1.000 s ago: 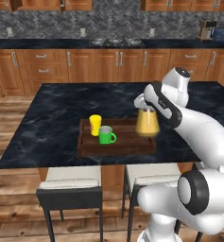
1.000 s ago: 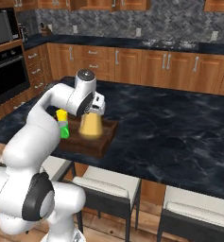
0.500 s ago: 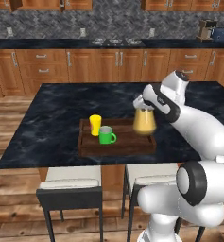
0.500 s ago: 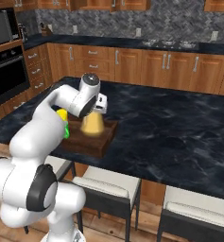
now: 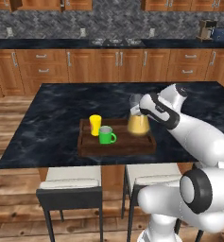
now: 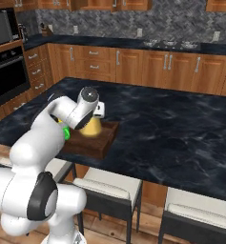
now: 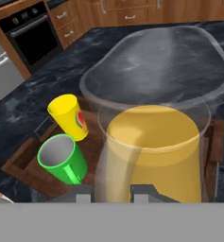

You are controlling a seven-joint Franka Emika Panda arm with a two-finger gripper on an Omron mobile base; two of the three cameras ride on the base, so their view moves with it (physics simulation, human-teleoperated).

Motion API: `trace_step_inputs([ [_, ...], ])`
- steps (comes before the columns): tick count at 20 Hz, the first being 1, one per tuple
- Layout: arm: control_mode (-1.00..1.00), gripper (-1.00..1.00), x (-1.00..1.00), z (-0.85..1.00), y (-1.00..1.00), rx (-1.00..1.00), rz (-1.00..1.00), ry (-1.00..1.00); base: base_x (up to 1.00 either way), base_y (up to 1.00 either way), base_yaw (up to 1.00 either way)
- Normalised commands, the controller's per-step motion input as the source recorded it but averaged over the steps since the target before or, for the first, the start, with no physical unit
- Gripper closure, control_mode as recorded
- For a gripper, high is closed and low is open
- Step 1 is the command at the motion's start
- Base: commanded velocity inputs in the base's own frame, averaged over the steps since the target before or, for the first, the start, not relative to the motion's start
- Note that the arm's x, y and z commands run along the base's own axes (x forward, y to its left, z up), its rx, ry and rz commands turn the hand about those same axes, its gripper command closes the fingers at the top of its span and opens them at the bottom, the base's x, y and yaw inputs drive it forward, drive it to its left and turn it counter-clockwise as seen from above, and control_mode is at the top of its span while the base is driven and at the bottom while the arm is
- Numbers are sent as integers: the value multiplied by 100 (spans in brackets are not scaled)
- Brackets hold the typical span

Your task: There is a tray on the dining counter. Grab the cup, mug, and pitcher and place them on the tray. The pitcher may be placed next to the tray if it cannot fit the tray.

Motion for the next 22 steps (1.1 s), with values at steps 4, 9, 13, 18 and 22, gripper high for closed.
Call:
trace_step_inputs([
  [4, -100, 100, 2, -19, 0, 0, 0, -12, 0, 0, 0],
  [9, -100, 100, 14, -11, 0, 0, 0, -7, 0, 0, 0],
  [13, -100, 100, 6, 0, 2, 1, 0, 0, 0, 0, 0],
  [18, -100, 100, 8, -1, 9, 0, 0, 0, 0, 0, 0],
  [22, -100, 100, 14, -10, 10, 0, 0, 0, 0, 0, 0],
])
